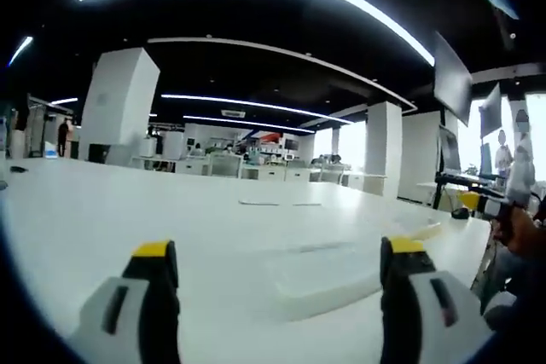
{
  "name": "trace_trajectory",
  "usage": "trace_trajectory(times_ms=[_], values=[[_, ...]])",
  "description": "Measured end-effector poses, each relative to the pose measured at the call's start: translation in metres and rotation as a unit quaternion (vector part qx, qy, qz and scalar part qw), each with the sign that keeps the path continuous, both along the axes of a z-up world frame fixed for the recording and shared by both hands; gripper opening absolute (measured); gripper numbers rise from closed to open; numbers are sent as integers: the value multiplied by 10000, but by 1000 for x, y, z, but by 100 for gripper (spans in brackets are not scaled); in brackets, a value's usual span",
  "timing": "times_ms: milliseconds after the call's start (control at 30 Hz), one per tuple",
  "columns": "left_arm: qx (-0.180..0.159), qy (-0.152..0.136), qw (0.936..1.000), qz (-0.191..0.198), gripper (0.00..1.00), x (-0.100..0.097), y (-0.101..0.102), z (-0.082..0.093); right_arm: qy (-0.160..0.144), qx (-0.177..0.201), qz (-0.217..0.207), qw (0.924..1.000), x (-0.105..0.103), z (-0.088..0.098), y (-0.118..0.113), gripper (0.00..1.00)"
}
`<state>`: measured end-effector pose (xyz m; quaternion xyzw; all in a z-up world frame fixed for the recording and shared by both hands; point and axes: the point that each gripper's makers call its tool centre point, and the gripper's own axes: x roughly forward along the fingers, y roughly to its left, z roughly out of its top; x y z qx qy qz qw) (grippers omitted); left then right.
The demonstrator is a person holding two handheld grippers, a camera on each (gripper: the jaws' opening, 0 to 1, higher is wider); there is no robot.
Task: Snap each plastic latch of the storage box into its locked position after aligning the lid with the box until every specified latch is closed and the lid sits flush.
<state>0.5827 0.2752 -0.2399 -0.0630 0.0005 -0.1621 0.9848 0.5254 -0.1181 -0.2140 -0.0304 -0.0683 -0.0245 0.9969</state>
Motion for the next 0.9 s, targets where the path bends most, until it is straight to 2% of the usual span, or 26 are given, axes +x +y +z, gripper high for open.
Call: trace_trajectory(times_ms=[167, 367, 400, 433, 500, 633, 667, 767, 900], values=[[81, -17, 9997, -226, 100, 13, -23, 5, -4, -117, -119, 9999, 2, -1, -2, 100], [88, -26, 9991, -406, 100, 20, -45, 8, 34, -77, -174, 9998, 1, -3, -2, 100], [97, -29, 9990, -444, 100, 20, -49, 8, 36, -75, -175, 9998, 0, -4, -10, 100], [108, -42, 9985, -532, 100, 21, -55, 8, 29, -71, -171, 9998, -1, -6, -35, 100], [134, -68, 9973, -725, 100, 22, -67, 8, 7, -64, -139, 9999, -1, -7, -45, 100], [247, -138, 9947, -991, 100, 23, -86, 13, 22, -146, -104, 9998, -1, -6, -46, 100], [258, -154, 9943, -1022, 100, 25, -89, 14, 25, -128, -93, 9999, -2, -8, -53, 100], [218, -135, 9931, -1141, 100, 28, -96, 15, 55, -208, -19, 9998, 1, -7, -53, 100], [161, -76, 9917, -1273, 100, 33, -107, 14, 78, -288, 30, 9996, 4, -6, -66, 100]])
